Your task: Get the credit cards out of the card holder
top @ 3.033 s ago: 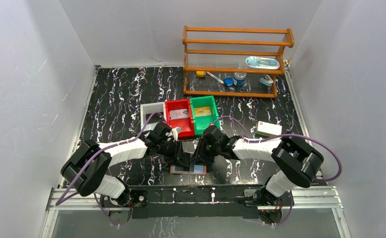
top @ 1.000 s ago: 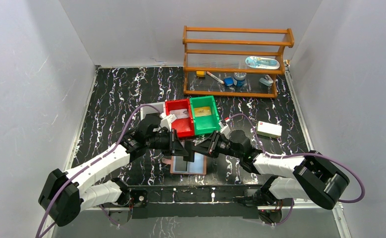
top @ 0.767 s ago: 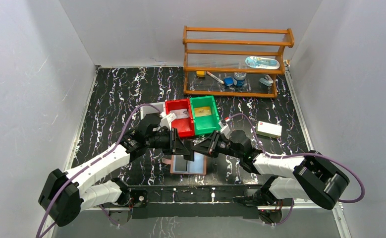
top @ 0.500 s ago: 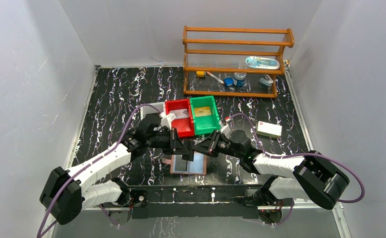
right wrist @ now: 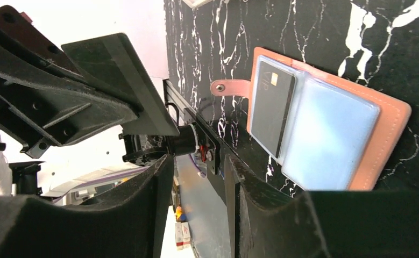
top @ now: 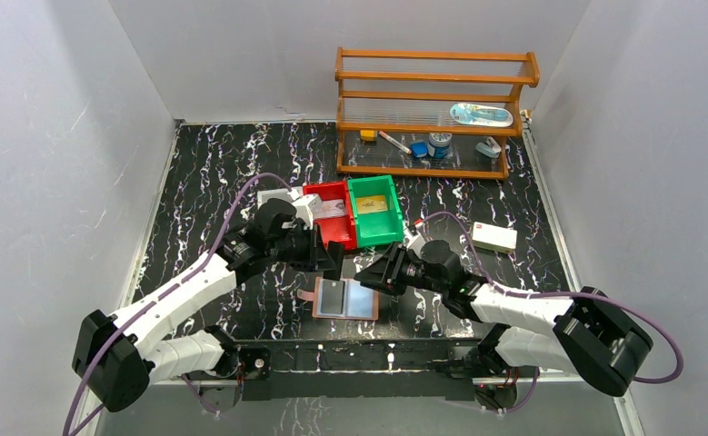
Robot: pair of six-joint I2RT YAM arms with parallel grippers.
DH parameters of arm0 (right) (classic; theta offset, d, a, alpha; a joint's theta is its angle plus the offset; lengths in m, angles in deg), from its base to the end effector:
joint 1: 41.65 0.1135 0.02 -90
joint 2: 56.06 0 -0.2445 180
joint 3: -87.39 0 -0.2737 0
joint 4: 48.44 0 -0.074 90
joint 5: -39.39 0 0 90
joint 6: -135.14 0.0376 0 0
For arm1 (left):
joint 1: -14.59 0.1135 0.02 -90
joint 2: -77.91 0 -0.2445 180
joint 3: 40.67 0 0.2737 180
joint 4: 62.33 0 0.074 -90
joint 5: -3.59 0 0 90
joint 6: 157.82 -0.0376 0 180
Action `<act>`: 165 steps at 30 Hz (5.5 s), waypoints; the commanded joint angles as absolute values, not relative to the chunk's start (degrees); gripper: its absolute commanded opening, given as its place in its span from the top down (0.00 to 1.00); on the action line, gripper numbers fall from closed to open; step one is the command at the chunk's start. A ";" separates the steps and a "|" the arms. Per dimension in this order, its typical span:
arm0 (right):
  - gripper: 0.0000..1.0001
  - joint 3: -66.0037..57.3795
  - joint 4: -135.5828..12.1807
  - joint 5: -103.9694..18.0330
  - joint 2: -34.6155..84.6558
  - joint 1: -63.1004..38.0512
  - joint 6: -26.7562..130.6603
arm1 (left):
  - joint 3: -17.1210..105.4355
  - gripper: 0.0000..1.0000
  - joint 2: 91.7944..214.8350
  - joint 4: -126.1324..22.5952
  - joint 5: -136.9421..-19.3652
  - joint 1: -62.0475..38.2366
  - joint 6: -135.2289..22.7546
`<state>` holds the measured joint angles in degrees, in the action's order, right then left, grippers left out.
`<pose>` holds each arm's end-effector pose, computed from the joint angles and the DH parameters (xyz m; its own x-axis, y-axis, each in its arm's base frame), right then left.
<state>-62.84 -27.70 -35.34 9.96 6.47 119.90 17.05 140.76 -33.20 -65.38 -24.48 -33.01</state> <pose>0.1579 0.1910 0.1456 -0.9034 0.3867 -0.1853 -0.0611 0.3117 0.9482 0.2020 -0.1814 0.2452 -0.8261 -0.0157 -0.5633 0.4226 0.6440 -0.6377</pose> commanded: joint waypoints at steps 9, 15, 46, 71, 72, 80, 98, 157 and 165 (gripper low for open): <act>0.39 -61.56 -33.11 -38.47 5.67 6.67 118.66 | 23.32 1.00 135.37 -22.31 -78.40 -24.34 -58.65; 0.32 -61.48 -34.62 -38.66 4.91 6.66 119.24 | 23.18 1.00 131.06 -22.54 -76.67 -24.38 -72.00; 0.27 -65.98 -42.27 -46.05 -4.02 6.69 123.75 | 25.45 1.00 150.02 -31.84 -86.87 -11.28 -122.26; 0.16 -66.83 -47.41 -53.32 -12.56 6.32 123.32 | 24.39 1.00 165.93 -45.78 -87.10 -6.80 -126.91; 0.15 -66.98 -47.62 -53.84 -12.82 6.26 123.20 | 24.57 1.00 167.10 -46.47 -88.05 -6.79 -127.30; 0.13 -67.99 -50.02 -55.02 -14.90 4.94 123.40 | 22.51 0.96 173.19 -55.23 -88.67 -6.23 -125.22; 0.12 -67.07 -50.12 -52.71 -12.97 4.32 124.09 | 20.36 0.43 164.91 -51.63 -84.19 -6.09 -118.28; 0.36 -32.33 -62.87 -40.09 31.10 13.68 112.27 | 5.79 0.17 124.79 -34.96 -57.45 -6.13 -25.54; 0.39 -32.60 -66.27 -42.95 34.04 13.85 112.02 | 5.50 0.32 126.30 -34.92 -54.34 -6.07 -26.62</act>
